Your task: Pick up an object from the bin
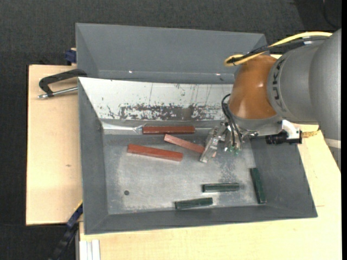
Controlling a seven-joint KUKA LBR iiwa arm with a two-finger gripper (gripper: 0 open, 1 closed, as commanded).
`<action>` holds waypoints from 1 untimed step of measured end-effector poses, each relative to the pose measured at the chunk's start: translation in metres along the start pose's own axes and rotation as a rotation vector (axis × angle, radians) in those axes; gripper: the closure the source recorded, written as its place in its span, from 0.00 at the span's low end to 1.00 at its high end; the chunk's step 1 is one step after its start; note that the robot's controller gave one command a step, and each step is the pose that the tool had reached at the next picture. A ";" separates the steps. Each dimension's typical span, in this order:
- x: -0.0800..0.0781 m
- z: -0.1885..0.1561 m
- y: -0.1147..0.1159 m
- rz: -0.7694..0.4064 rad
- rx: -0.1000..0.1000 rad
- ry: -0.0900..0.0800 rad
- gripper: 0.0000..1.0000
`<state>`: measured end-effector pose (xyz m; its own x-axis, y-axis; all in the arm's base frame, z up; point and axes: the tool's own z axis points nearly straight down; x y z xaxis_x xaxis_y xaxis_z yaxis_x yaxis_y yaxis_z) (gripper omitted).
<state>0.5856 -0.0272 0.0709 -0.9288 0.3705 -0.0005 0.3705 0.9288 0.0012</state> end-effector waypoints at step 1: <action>0.000 0.000 0.000 0.000 0.000 0.000 1.00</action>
Offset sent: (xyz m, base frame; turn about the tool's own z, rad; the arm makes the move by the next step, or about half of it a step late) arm -0.0195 -0.0098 0.1641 -0.0087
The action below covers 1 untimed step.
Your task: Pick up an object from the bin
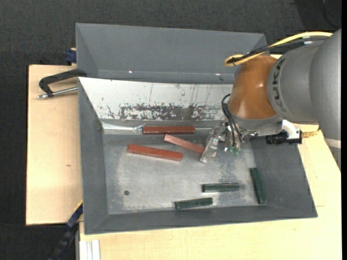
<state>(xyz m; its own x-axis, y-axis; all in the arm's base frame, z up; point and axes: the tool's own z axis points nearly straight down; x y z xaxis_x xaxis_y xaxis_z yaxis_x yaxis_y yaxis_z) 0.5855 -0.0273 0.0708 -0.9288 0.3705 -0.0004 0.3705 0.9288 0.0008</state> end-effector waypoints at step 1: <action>0.012 -0.168 -0.015 -0.011 -0.003 -0.010 1.00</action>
Offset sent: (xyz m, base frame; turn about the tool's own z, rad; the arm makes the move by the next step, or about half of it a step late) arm 0.0000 0.0000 0.0000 0.0000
